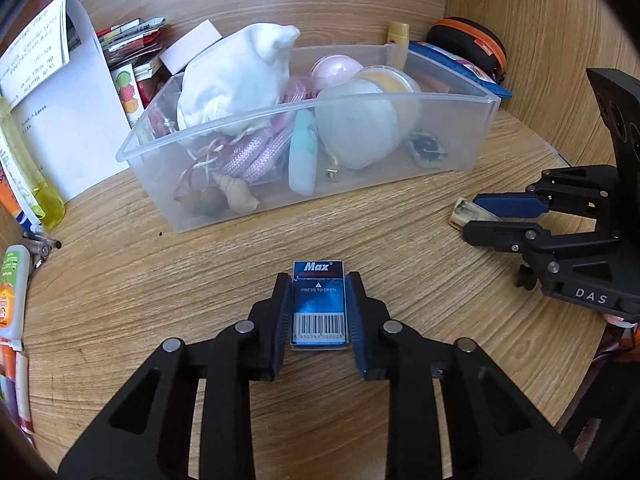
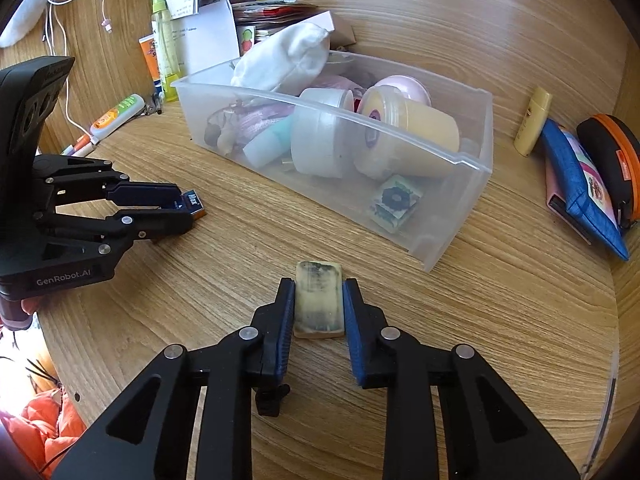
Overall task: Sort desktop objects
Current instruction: 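Grasp the blue Max card pack with left while right grasps the beige sponge block, then carry the Max pack over the box with left while right releases the beige block into it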
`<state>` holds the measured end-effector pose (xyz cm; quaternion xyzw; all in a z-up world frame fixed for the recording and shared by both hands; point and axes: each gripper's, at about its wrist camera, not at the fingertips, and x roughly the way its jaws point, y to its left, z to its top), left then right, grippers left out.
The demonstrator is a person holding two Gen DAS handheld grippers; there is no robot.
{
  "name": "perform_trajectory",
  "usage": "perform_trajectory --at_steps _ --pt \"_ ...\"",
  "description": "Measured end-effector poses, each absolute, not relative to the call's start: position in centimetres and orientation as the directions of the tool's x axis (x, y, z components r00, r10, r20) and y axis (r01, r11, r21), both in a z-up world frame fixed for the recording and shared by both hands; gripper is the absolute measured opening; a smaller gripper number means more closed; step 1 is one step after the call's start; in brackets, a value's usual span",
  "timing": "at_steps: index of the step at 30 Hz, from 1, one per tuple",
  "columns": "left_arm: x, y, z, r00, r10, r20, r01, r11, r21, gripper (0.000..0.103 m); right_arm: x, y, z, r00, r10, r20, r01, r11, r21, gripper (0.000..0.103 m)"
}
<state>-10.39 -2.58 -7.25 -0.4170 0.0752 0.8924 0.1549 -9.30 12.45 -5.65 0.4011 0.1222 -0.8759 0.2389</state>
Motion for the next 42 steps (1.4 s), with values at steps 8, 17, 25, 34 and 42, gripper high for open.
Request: perform_trajectory --at_steps 8,17,25,34,42 --pt "-9.2 -2.8 -6.7 -0.651 0.25 -0.717 -0.324 -0.945 -0.036 0.026 -8.6 13.5 -4.3 -0.612 -0.36 -0.704 0.501 -0.866 0.008 0.022" --pt "-8.2 -4.4 -3.1 -0.728 0.268 -0.631 -0.314 -0.949 -0.041 0.026 -7.8 13.7 -2.8 -0.588 -0.419 -0.692 0.523 -0.849 0.069 0.022" --pt "-9.5 -5.2 0.5 -0.772 0.299 -0.56 -0.319 -0.945 -0.064 0.026 -9.1 12.1 1.5 -0.649 -0.404 -0.645 0.557 -0.829 -0.041 0.022" --pt "-12.5 -4.2 1.5 -0.767 0.332 -0.549 -0.362 -0.93 -0.058 0.026 -14.5 10.5 2.1 -0.653 -0.39 -0.649 0.549 -0.834 -0.051 0.022" --pt "-16.1 -3.0 -0.5 -0.72 0.353 -0.597 -0.37 -0.924 -0.099 0.026 -16.6 10.2 1.2 -0.634 -0.363 -0.683 0.533 -0.845 -0.047 0.022"
